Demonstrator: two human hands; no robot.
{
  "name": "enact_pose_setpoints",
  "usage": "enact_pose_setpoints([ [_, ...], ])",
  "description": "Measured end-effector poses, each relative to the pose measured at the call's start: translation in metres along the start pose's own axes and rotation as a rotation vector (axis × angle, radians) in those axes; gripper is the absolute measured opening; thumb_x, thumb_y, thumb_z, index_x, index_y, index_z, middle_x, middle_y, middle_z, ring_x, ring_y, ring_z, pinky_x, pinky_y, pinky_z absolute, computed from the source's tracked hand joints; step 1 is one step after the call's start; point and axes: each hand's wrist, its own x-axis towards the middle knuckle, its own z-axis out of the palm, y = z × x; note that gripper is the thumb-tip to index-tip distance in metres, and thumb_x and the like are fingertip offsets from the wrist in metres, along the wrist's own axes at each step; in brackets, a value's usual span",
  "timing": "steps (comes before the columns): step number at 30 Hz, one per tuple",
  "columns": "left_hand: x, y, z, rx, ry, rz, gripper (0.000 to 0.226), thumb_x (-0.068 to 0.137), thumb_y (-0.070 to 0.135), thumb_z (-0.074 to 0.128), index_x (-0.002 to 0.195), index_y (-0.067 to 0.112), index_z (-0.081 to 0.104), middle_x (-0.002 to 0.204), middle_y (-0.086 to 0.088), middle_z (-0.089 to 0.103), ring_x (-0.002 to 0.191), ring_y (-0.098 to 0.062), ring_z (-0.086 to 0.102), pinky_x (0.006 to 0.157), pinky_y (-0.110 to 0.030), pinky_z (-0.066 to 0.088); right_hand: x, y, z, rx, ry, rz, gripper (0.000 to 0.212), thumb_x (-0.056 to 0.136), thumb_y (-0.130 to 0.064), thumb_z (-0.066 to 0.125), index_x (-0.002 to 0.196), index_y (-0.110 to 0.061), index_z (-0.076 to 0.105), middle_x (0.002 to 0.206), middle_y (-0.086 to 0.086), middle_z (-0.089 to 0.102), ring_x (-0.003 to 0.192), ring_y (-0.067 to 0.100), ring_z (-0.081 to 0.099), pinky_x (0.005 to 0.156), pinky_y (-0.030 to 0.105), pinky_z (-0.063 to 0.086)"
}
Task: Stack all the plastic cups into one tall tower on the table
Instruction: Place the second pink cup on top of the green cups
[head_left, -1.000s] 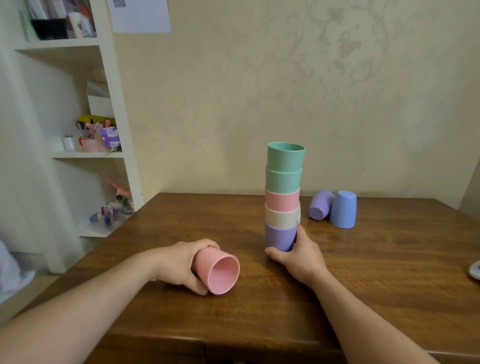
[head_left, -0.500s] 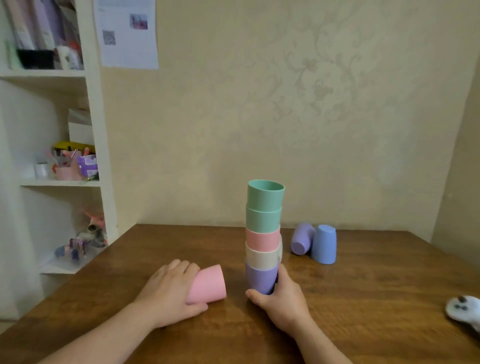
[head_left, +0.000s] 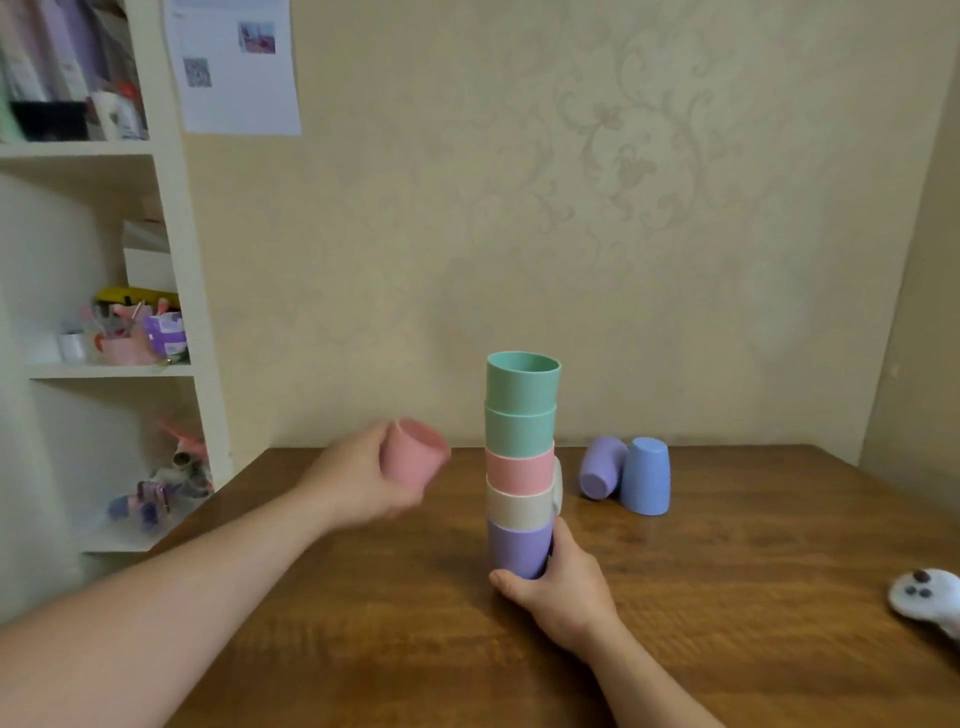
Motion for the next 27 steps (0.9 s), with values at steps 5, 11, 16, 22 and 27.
enact_pose_setpoints([
  [5,0.028,0.078,-0.044,-0.835,0.270,-0.008,0.075,0.071,0.053,0.091,0.133,0.023,0.062,0.121,0.001,0.075,0.107,-0.020,0.072,0.098,-0.043,0.058,0.001,0.000,0.000,-0.008,-0.010,0.011,0.084,0.063,-0.063,0.087,0.137,-0.043,0.052,0.117,-0.019,0.073,0.104,0.007,0.069,0.091,0.031,0.057],
  [11,0.028,0.149,-0.051,-0.837,0.240,0.177,0.058,0.087,0.037,0.089,0.135,0.025,0.061,0.112,0.007,0.075,0.097,-0.003,0.070,0.078,-0.021,0.050,0.000,-0.001,-0.001,-0.008,-0.017,0.023,0.078,0.061,-0.065,0.086,0.129,-0.044,0.053,0.115,-0.019,0.073,0.103,0.007,0.070,0.091,0.034,0.059],
  [16,0.025,0.153,-0.031,-0.747,0.145,0.129,0.069,0.080,0.028,0.091,0.140,0.031,0.057,0.111,0.005,0.074,0.098,-0.009,0.073,0.078,-0.026,0.054,0.001,-0.001,-0.002,-0.001,-0.023,0.016,0.080,0.064,-0.063,0.087,0.132,-0.045,0.051,0.118,-0.018,0.072,0.106,0.009,0.068,0.093,0.033,0.057],
  [22,0.024,0.145,-0.019,-0.830,-0.015,-0.021,0.059,0.090,0.026,0.080,0.140,0.026,0.049,0.112,0.007,0.065,0.092,-0.004,0.060,0.068,-0.029,0.040,0.002,-0.001,-0.001,0.008,-0.028,0.010,0.085,0.067,-0.059,0.091,0.139,-0.043,0.048,0.121,-0.018,0.069,0.108,0.008,0.067,0.095,0.032,0.056],
  [27,0.023,0.138,-0.012,-0.851,-0.056,-0.009,0.067,0.091,0.030,0.083,0.147,0.027,0.045,0.123,0.004,0.069,0.110,-0.015,0.069,0.087,-0.036,0.053,0.003,-0.002,-0.002,0.007,-0.038,0.013,0.089,0.071,-0.056,0.092,0.145,-0.040,0.046,0.127,-0.017,0.067,0.110,0.009,0.065,0.093,0.028,0.053],
])
